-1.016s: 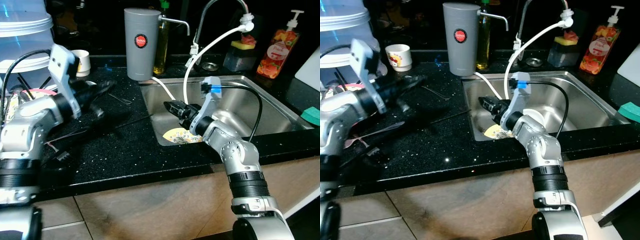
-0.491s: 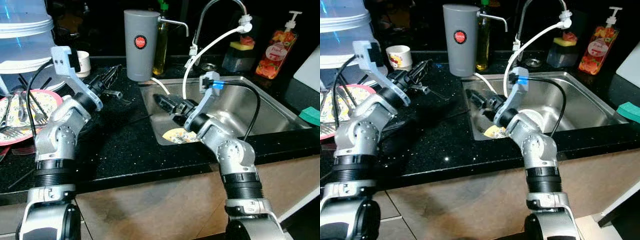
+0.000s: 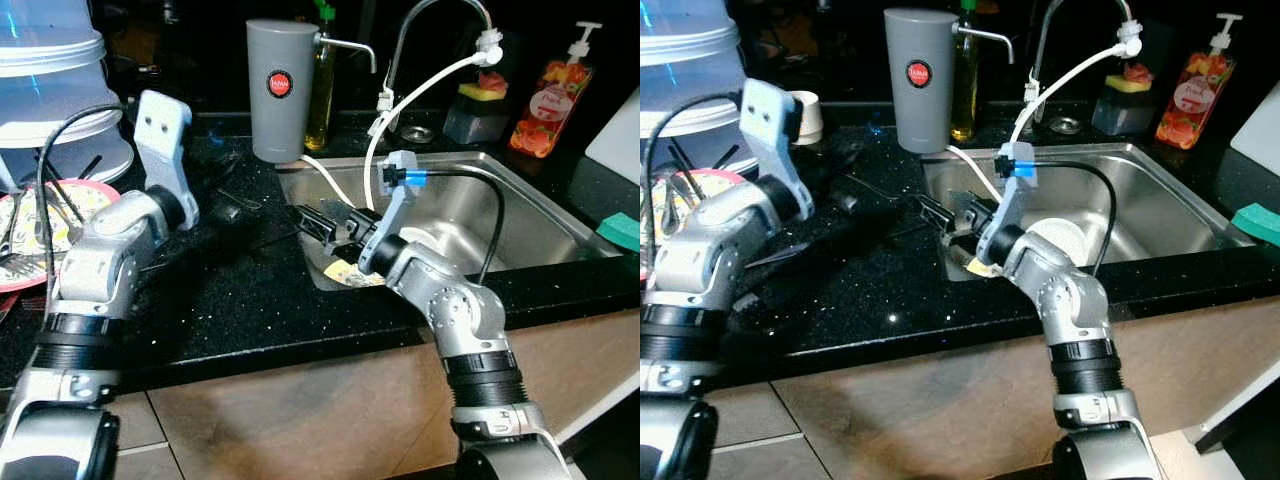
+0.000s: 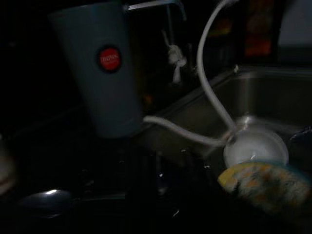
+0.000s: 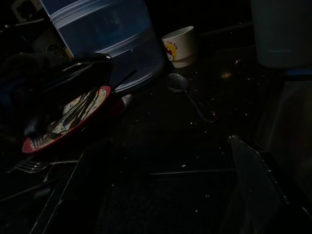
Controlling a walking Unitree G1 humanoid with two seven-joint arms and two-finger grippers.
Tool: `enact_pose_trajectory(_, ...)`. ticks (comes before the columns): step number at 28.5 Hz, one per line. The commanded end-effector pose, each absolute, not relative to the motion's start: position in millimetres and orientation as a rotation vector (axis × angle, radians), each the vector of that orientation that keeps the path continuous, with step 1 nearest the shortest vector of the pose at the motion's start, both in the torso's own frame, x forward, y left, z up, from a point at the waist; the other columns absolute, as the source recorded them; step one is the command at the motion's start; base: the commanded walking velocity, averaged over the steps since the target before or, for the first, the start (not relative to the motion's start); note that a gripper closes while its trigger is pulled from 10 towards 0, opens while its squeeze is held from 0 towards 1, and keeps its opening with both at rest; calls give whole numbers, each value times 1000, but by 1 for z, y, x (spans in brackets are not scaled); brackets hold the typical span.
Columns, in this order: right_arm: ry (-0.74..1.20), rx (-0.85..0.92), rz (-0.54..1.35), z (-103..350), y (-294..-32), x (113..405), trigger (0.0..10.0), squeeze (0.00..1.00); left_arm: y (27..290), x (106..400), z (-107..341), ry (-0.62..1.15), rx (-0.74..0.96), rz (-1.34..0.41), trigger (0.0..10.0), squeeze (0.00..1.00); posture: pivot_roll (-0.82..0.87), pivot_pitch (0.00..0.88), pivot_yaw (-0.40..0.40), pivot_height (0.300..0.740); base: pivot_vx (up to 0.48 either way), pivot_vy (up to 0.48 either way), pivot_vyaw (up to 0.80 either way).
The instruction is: Kitchen organization
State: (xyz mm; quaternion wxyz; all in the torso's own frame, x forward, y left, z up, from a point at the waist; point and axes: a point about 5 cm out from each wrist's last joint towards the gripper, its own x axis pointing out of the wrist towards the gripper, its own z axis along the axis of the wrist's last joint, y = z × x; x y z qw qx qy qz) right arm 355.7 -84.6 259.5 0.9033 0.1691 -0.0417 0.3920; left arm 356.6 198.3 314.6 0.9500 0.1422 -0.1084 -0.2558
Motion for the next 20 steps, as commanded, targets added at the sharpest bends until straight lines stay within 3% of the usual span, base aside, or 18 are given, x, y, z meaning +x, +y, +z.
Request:
enact_pose_trajectory(1,-67,331,814,256,-86,355,10000,0,203,355,314,-175,330,-549,10000,1000,125,70,-38,740,0,0,0)
enact_pose_trajectory(4,-60,324,818,255,-86,354,10000,0,210,347,309,-82,368,-641,10000,1000,125,70,-38,740,0,0,0)
enact_pose_trajectory(8,-42,308,832,253,-84,353,10000,0,230,326,292,180,444,-771,10000,1000,127,71,-38,740,0,0,0)
enact_pose_trajectory(15,-12,286,856,250,-83,351,10000,0,256,313,286,379,476,-749,10000,1000,126,73,-40,740,0,0,0)
enact_pose_trajectory(20,21,243,887,246,-82,348,10000,0,263,312,288,416,487,-726,10000,1000,127,74,-43,740,0,0,0)
